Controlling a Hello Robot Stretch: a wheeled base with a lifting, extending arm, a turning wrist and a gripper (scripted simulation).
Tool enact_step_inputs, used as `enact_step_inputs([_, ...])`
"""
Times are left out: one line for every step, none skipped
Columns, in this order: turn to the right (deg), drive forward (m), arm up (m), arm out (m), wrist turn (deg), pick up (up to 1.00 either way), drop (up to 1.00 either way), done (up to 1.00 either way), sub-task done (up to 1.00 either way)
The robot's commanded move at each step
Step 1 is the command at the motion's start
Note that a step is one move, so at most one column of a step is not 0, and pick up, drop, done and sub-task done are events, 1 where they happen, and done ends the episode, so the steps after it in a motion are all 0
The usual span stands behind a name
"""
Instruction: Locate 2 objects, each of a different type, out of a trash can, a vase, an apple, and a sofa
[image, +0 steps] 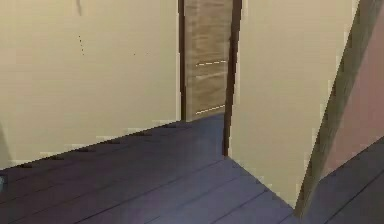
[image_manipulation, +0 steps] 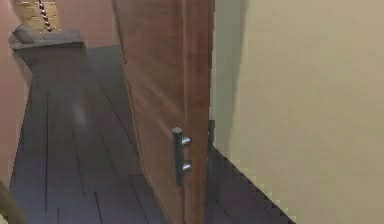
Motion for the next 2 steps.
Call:
enact_step_inputs([0.0,1.0,0.0,0.0,0.0,0.0,0.0,0.0,0.0])
enact_step_inputs([0.0,1.0,0.0,0.0,0.0,0.0,0.0,0.0,0.0])
